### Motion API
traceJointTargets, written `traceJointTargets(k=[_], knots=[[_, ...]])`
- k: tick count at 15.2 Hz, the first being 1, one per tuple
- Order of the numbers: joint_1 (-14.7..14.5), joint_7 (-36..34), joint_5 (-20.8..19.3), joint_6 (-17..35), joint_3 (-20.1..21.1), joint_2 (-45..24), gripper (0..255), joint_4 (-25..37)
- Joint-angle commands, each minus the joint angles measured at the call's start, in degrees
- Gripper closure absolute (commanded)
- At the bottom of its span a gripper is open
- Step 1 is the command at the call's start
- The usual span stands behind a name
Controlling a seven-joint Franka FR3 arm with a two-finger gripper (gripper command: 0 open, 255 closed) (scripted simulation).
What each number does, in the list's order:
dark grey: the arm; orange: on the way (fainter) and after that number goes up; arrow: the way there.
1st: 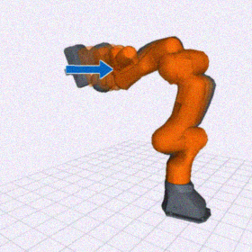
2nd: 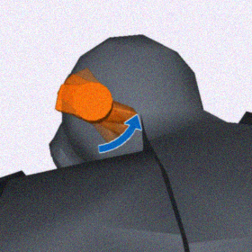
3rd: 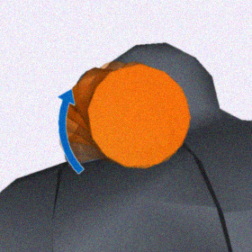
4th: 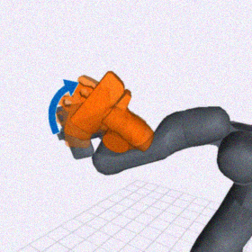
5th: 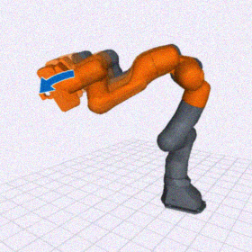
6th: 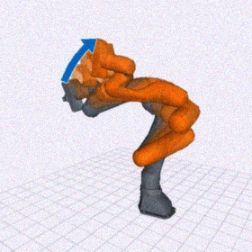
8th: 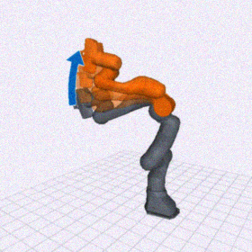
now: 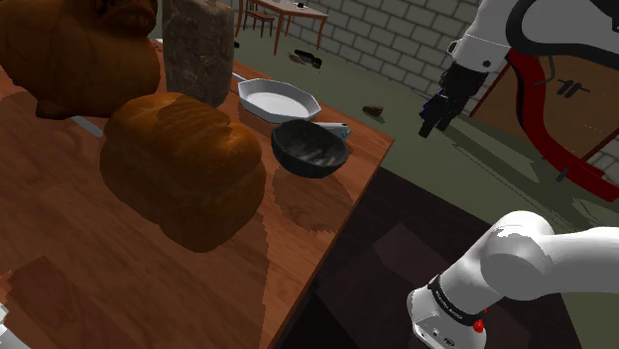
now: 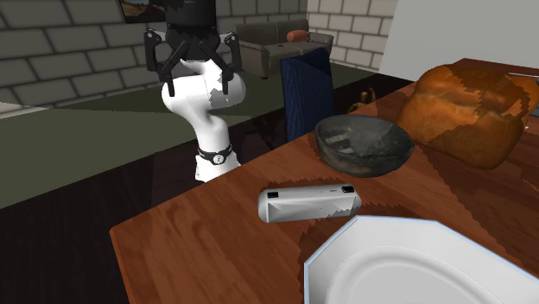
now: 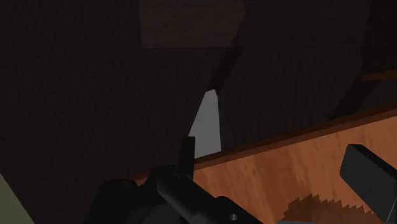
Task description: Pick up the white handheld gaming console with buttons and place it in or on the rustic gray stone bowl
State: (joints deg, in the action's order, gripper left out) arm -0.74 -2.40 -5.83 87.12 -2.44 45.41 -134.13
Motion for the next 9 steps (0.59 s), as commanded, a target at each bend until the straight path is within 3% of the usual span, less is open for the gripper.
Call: traceJointTargets(k=[1, 9], knots=[[0.00, 0.00, 0.00, 0.00, 0.00, 0.00, 0, 0.00], [-8.88, 26.38, -1.79, 10.09, -7.28, -16.16, 0, 6.83]])
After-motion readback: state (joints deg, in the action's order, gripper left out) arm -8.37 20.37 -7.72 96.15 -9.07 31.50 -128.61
